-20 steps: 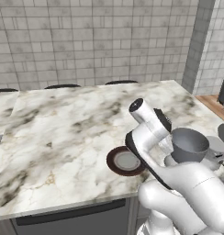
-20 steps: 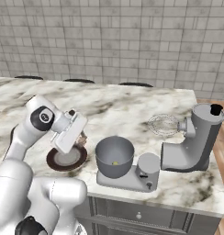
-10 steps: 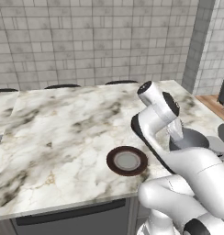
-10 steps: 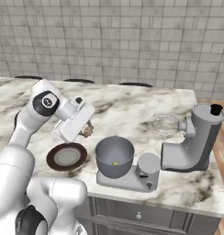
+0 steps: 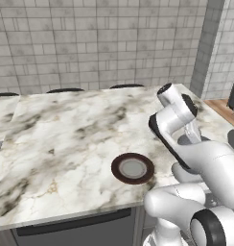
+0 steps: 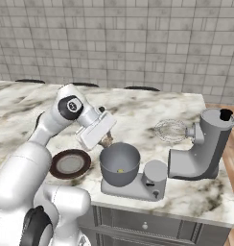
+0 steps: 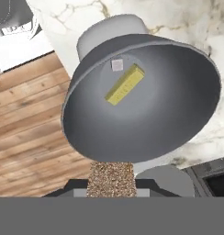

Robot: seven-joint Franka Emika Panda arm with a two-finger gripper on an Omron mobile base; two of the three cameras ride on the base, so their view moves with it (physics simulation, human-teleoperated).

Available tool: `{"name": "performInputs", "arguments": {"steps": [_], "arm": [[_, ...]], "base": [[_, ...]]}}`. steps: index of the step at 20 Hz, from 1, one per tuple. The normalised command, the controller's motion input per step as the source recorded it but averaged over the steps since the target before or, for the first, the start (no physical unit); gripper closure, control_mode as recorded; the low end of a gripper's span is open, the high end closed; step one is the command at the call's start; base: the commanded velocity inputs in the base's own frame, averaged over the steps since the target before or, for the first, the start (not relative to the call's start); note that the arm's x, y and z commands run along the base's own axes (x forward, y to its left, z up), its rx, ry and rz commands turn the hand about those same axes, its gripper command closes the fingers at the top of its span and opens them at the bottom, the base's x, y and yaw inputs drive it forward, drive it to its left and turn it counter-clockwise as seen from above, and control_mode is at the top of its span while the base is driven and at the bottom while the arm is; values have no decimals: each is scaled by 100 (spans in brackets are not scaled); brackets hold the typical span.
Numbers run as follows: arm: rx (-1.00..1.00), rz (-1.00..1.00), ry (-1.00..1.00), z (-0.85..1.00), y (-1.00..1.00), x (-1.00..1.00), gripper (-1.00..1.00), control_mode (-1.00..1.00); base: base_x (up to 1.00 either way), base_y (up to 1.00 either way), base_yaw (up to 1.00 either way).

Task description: Add butter and sugar cubes to the stand mixer bowl and then turn on the stand mixer to begin making frosting.

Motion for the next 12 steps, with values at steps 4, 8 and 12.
{"name": "performInputs", "arguments": {"steps": [4,8,12], "arm": [[7,0,0,-66,-25,0,100,-100],[7,0,0,-51,-25,1,100,-100],[9,0,0,-34,-34,5,100,-100]], "base": [[0,0,0],[0,0,0],[0,0,0]]}}
